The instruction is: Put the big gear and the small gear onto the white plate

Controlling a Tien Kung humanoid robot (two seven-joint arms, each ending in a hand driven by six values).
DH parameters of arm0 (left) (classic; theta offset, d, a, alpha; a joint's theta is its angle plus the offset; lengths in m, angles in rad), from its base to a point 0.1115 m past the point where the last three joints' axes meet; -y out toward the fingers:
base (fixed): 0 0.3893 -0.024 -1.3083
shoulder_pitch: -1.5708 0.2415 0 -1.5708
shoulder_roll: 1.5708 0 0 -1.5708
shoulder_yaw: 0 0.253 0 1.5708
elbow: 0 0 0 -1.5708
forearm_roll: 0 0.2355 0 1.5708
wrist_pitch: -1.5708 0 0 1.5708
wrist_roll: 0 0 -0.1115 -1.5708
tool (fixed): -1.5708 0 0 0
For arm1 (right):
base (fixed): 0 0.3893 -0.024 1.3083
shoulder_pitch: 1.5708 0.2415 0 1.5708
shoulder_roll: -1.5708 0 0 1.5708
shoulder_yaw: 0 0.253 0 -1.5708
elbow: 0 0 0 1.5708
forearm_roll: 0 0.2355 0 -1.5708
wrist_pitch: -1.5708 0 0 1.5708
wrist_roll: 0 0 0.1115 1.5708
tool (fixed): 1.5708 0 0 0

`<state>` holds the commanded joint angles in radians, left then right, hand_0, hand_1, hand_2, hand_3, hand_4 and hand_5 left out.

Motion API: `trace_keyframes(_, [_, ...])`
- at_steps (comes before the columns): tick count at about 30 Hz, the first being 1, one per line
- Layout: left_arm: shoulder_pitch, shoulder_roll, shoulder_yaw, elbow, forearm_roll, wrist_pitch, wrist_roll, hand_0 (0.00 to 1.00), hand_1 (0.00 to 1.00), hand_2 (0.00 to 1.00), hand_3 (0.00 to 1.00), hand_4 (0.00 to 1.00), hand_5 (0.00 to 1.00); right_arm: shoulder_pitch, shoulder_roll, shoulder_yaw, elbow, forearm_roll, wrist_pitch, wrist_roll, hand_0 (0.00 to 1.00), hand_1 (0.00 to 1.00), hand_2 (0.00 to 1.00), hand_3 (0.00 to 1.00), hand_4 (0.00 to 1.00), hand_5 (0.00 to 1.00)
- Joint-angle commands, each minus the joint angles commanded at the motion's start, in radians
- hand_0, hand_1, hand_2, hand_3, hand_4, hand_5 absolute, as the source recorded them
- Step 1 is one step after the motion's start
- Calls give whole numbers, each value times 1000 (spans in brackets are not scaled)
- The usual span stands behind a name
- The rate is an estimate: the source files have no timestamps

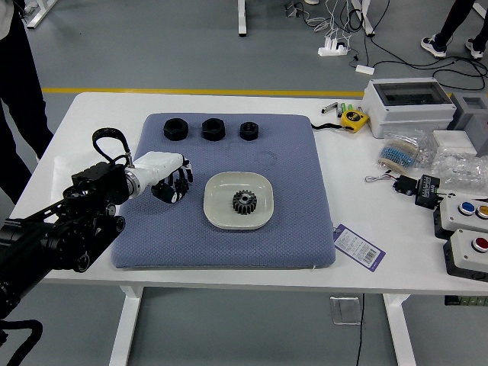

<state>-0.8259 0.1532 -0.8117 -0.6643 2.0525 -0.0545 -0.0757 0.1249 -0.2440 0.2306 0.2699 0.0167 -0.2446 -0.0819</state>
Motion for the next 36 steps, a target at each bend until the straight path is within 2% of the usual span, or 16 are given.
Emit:
trace_keyframes(5, [1, 6, -20, -37, 1, -9, 8, 350, 422, 475, 560, 721, 2, -3, 0, 1, 0, -2, 0, -1, 682, 659, 736, 583, 801, 718])
trace_keyframes(12, [3, 9, -43, -133, -15, -19, 27, 348, 422, 478, 567, 738, 2, -4, 0, 0, 0, 2, 0, 1, 681, 659, 736, 583, 801, 718])
trace_keyframes(18, [4, -5, 0, -226, -43, -19, 36, 348, 420, 477, 568, 734, 2, -2, 0, -4, 0, 6, 1, 2, 682, 659, 736, 582, 800, 719])
trace_keyframes(21, [4, -16, 36, -250, -64, -18, 37, 347, 417, 476, 569, 728, 2, 0, 0, -5, -1, 9, 1, 2, 682, 659, 736, 582, 800, 719])
trace_keyframes(27, [-3, -39, 112, -238, -79, -18, 36, 351, 423, 481, 574, 714, 2, 5, -1, -8, 0, 14, 1, 3, 682, 659, 736, 582, 800, 719])
trace_keyframes(31, [-9, -46, 135, -222, -73, -14, 34, 351, 423, 481, 574, 714, 2, 7, -3, -10, 0, 18, 1, 5, 682, 659, 736, 582, 800, 719])
trace_keyframes(32, [-10, -46, 138, -220, -74, -12, 34, 352, 442, 497, 579, 646, 2, 8, -3, -10, 0, 18, 2, 5, 683, 659, 736, 582, 800, 718])
trace_keyframes(36, [-14, -51, 148, -212, -81, -4, 32, 352, 442, 497, 579, 646, 2, 10, -4, -9, 0, 15, 2, 5, 683, 659, 736, 582, 800, 718])
